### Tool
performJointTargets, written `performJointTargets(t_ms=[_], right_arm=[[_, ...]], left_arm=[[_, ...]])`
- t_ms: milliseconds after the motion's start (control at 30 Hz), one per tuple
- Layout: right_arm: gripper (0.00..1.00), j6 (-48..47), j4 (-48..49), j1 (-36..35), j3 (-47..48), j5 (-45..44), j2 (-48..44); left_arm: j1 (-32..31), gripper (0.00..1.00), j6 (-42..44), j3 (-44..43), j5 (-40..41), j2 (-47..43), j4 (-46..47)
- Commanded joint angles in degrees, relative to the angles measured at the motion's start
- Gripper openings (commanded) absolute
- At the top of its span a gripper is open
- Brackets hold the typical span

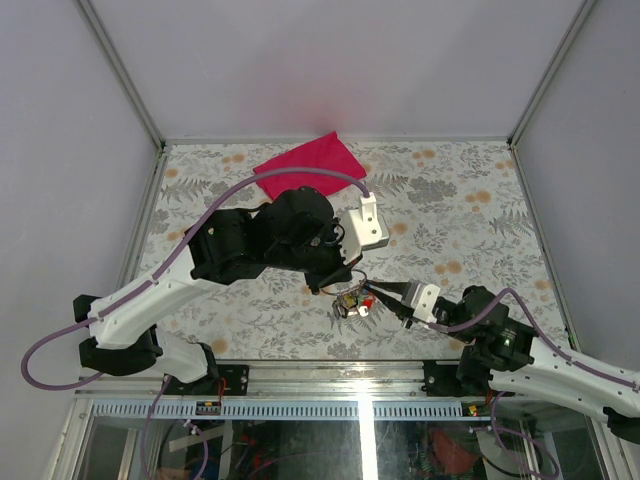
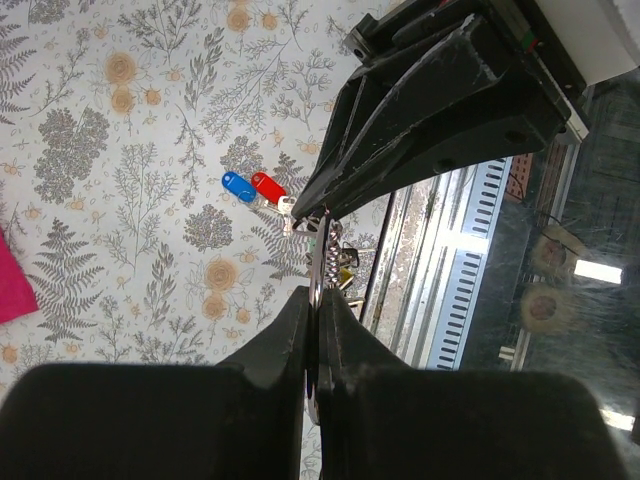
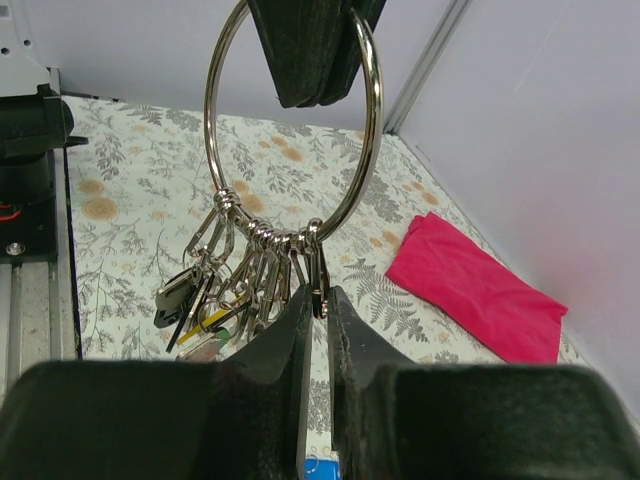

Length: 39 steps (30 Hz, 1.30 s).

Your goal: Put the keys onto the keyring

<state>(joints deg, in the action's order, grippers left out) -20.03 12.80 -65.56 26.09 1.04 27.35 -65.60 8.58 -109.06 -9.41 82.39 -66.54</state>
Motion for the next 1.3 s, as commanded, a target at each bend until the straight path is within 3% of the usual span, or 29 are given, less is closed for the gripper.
performJointTargets(t_ms=[0, 233, 533, 1267], right_arm=[[0.04, -1.4, -4.7, 0.1, 4.2, -1.7, -1.2], [0.11, -1.5, -5.2, 0.1, 5.7, -0.7, -0.2], [0.28, -1.3, -0.6, 0.1, 4.2, -0.8, 0.9], [0.34, -1.7, -2.4, 0.0, 4.0, -1.8, -1.2]], left_arm=[[-0.5, 0.00, -0.9, -0.3, 0.0, -1.1, 1.3], [-0.5, 0.00, -0.9, -0.6, -0.4, -0.8, 1.4], [-0.8, 0.00, -1.0, -0.6, -0.5, -0.6, 1.3], [-1.0, 0.00, -0.8, -0.9, -0.3, -0.1, 1.3]])
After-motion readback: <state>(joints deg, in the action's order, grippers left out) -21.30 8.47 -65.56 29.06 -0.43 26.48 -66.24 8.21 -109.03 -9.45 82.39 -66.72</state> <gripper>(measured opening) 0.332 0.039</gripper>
